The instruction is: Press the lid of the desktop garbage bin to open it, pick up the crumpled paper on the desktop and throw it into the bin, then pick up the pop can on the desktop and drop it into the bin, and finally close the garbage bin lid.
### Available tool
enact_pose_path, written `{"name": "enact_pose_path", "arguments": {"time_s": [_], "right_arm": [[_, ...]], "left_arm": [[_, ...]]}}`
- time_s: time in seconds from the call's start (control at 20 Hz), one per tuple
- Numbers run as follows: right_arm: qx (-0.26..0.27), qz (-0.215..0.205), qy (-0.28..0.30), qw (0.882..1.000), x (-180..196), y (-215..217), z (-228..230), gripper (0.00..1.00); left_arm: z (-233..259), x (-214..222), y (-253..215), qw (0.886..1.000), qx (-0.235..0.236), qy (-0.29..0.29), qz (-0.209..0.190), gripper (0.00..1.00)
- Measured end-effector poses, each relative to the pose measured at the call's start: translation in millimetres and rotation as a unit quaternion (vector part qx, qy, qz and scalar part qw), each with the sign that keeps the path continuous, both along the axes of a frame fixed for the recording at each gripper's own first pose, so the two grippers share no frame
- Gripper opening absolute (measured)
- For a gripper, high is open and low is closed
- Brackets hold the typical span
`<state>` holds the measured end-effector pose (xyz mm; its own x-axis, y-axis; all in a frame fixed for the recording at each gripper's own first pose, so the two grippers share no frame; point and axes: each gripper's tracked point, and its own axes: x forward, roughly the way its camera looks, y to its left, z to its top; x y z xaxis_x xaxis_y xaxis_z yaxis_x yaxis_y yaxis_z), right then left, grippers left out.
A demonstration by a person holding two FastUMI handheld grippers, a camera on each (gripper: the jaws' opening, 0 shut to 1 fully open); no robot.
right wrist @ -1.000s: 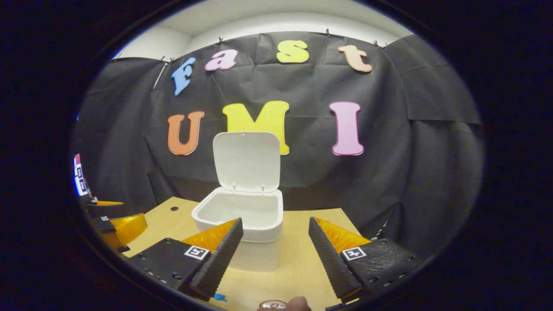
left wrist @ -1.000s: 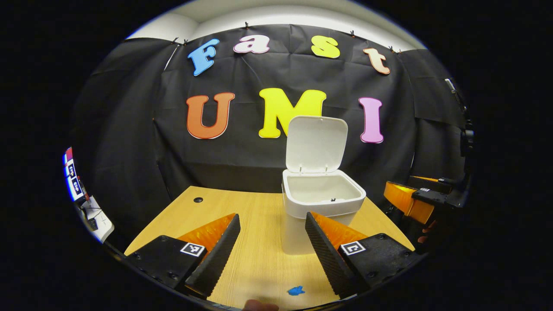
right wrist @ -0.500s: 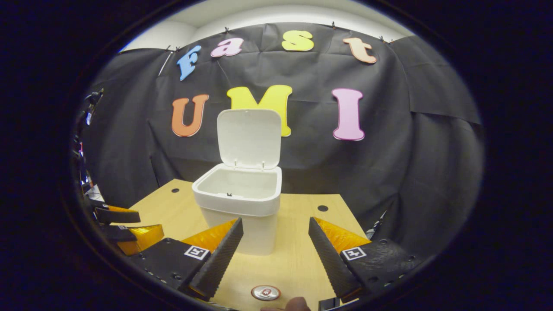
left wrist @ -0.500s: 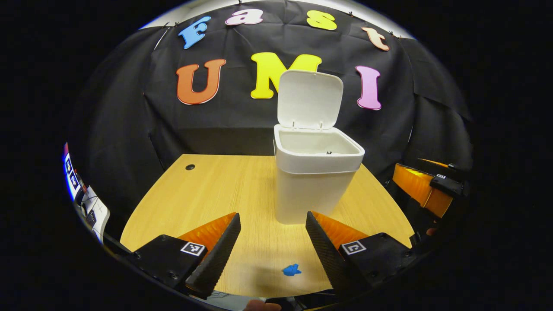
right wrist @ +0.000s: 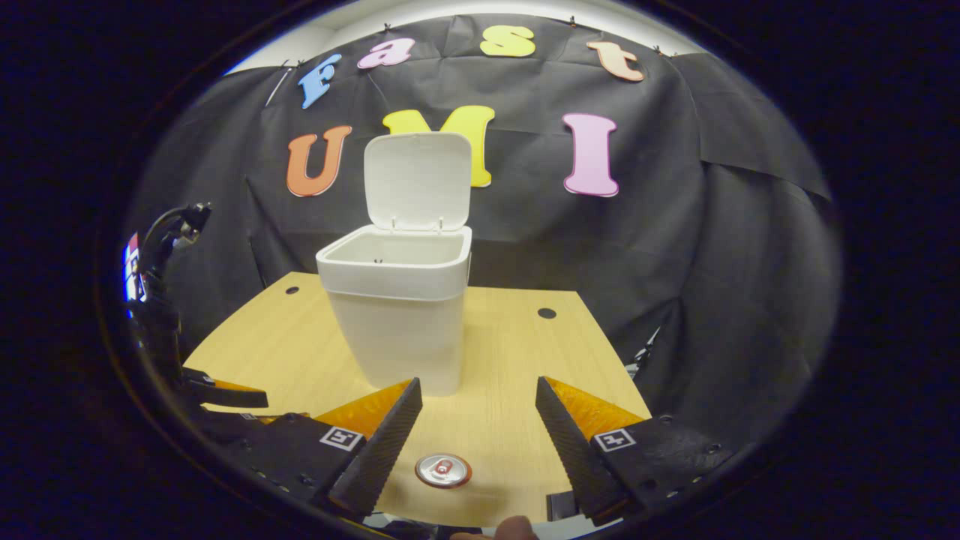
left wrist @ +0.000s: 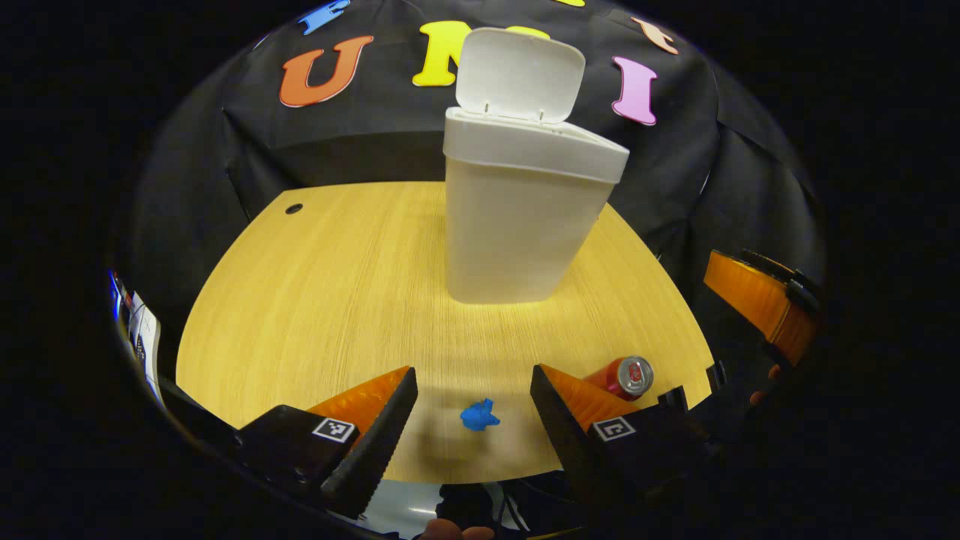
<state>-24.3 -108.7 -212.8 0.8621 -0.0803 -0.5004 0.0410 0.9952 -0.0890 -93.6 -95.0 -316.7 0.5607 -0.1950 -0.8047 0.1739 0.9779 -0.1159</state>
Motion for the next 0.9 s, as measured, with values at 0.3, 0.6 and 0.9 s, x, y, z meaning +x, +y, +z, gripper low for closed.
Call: {"name": "enact_pose_path", "arguments": {"time_s": [0.3, 0.6, 0.9], "right_arm": [[0.0, -0.013, 0.033, 0.999, -16.1, -8.4, -24.9, 0.98], [-0.006, -0.019, 0.071, 0.997, -27.1, -17.3, -49.1, 0.98], [-0.018, -0.007, 0.085, 0.996, -32.9, -9.5, -58.6, 0.95]], "left_arm": [[-53.6, -20.7, -2.7, 0.998, 0.011, 0.056, 0.003, 0.99], [-95.7, -27.1, -0.3, 0.997, 0.036, 0.07, 0.015, 0.99], [-116.7, -32.2, -1.8, 0.995, 0.031, 0.095, 0.019, 0.99]]}}
